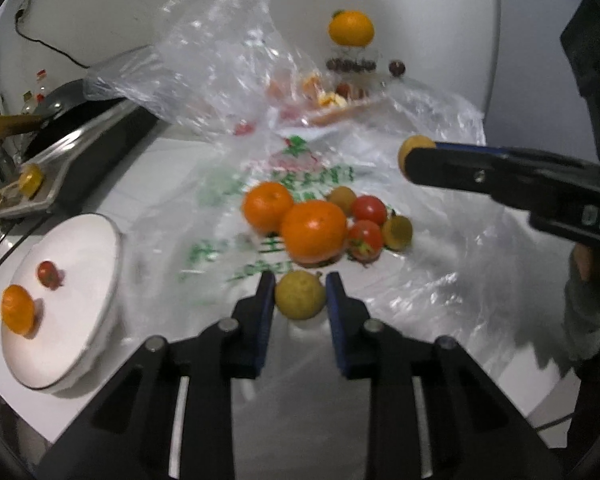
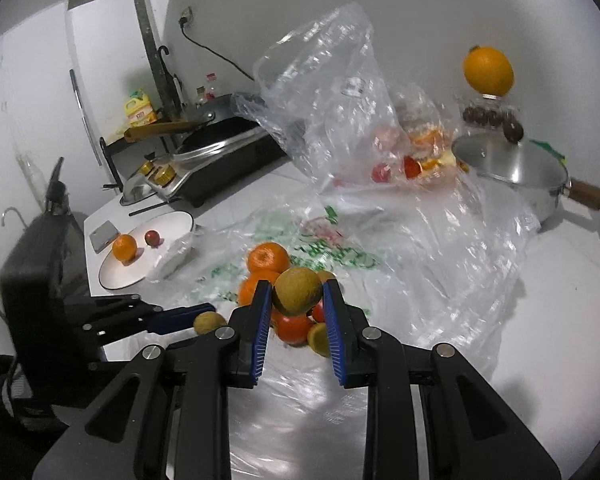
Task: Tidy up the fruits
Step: 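Carry both yellow fruits in the grippers over the white plate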
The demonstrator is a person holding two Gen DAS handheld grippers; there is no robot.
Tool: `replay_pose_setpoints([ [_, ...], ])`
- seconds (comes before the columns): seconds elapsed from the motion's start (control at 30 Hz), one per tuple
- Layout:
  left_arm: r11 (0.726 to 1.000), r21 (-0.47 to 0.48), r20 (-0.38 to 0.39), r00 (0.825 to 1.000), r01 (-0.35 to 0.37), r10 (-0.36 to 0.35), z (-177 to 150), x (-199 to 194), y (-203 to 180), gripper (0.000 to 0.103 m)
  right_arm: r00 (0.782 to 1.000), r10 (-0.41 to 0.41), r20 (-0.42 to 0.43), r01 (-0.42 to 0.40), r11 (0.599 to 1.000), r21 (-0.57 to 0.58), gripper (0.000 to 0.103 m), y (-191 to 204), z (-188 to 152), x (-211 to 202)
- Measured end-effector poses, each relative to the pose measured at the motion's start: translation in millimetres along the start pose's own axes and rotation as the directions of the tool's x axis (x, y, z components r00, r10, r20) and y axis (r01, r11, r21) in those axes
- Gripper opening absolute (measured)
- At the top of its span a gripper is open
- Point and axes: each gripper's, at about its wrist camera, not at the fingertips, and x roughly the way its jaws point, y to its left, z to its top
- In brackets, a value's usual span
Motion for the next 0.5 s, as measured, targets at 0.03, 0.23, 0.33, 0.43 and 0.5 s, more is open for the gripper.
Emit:
replay_pose_setpoints([
  [0.03, 1.0, -0.004, 0.015, 1.0, -0.001, 0.001, -0.4, -7.0, 6.8, 0.026, 1.0, -0.005, 0.007, 0.005, 1.0, -0.008, 0.028, 7.1, 2.4, 0.5],
  [0.23, 0.999, -0.032, 0.088, 0.996, -0.013, 0.016, -5.3, -40.6, 45.9, 0.026, 0.999, 0.0, 0.036, 0.001, 0.999, -0.05, 0.028, 44.9, 16.4, 9.1],
  [0.33, 0.998, -0.056, 0.108, 0.994, -0.028, 0.034, -11.3, -49.5, 64.9, 0.026, 0.999, 0.006, 0.036, -0.004, 0.998, -0.067, 0.028, 62.7, 23.3, 16.8],
  [0.43, 0.996, -0.081, 0.122, 0.991, -0.044, 0.054, -19.2, -58.1, 82.6, 0.026, 1.0, 0.006, 0.028, -0.003, 0.995, -0.1, 0.028, 82.3, 28.9, 24.7],
  [0.5, 0.993, -0.1, 0.128, 0.989, -0.057, 0.07, -24.2, -62.2, 94.2, 0.026, 1.0, 0.008, 0.024, -0.005, 0.993, -0.116, 0.028, 91.1, 31.3, 27.9],
])
